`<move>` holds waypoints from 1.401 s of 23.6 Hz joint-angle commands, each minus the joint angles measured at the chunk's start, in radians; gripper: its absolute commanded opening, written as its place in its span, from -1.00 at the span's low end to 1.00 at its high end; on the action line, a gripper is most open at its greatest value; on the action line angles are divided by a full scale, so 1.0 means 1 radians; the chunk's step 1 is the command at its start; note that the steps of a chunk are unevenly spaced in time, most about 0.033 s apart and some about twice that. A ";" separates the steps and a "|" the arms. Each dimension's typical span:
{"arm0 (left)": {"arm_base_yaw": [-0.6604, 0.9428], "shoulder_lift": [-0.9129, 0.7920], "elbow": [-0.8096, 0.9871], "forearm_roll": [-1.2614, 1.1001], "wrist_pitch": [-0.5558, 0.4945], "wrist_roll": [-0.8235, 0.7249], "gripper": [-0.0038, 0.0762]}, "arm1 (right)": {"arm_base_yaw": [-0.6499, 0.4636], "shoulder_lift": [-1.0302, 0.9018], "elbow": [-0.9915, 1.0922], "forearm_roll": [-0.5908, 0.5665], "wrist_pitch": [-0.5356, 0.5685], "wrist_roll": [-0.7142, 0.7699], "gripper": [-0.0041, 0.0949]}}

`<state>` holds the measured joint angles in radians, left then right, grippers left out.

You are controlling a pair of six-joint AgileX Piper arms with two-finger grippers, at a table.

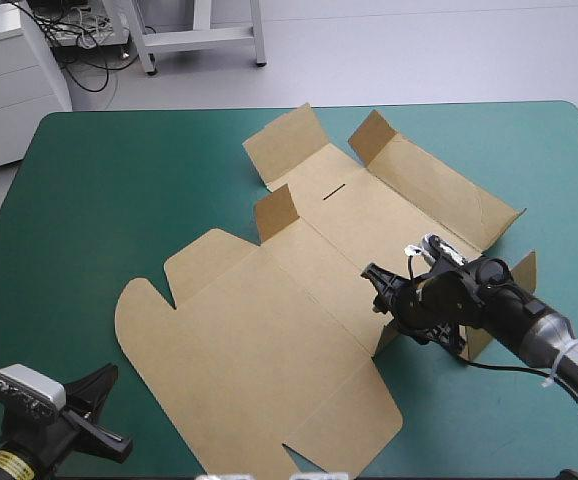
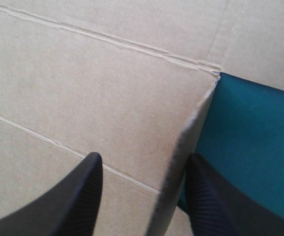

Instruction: Fold the box

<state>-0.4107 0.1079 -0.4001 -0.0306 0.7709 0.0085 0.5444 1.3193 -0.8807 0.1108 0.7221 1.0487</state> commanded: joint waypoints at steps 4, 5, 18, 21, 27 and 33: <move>-0.001 0.017 -0.026 -0.003 -0.069 -0.009 -0.98 | 0.003 0.001 -0.044 -0.012 0.036 -0.002 -0.97; -0.001 0.017 -0.026 -0.003 -0.069 -0.009 -0.98 | 0.003 0.001 -0.044 -0.012 0.042 -0.001 -0.94; -0.001 0.017 -0.026 -0.003 -0.069 -0.009 -0.98 | 0.003 0.051 -0.244 -0.253 0.215 -0.422 -0.92; -0.001 0.017 -0.026 -0.003 -0.069 -0.009 -0.98 | 0.003 0.114 -0.361 -0.336 0.288 -0.655 -0.92; -0.001 0.017 -0.026 -0.003 -0.069 -0.009 -0.98 | 0.003 0.243 -0.541 -0.430 0.284 -0.974 -0.93; -0.001 0.017 -0.026 -0.003 -0.069 -0.009 -0.98 | 0.003 0.364 -0.647 -0.418 0.263 -1.281 -0.93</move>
<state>-0.4107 0.1079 -0.4001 -0.0306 0.7709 0.0085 0.5444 1.6780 -1.4611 -0.2773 1.0213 -0.0883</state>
